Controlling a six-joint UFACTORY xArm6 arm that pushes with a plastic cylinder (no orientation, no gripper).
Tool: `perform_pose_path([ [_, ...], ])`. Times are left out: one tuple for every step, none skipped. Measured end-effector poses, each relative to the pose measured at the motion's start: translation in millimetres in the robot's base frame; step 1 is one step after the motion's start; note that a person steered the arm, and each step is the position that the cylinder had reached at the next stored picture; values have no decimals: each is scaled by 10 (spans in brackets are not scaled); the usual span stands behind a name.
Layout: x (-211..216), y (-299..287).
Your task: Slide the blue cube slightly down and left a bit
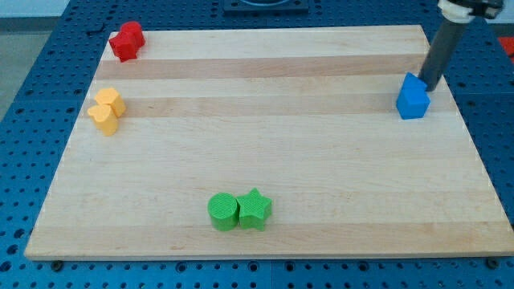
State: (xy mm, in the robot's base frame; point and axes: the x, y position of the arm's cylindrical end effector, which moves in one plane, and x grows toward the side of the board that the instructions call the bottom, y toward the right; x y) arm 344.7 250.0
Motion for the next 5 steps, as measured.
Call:
perform_pose_path([
  [-13, -363],
  [100, -881],
  [107, -1378],
  [-85, -1411],
  [-256, -823],
])
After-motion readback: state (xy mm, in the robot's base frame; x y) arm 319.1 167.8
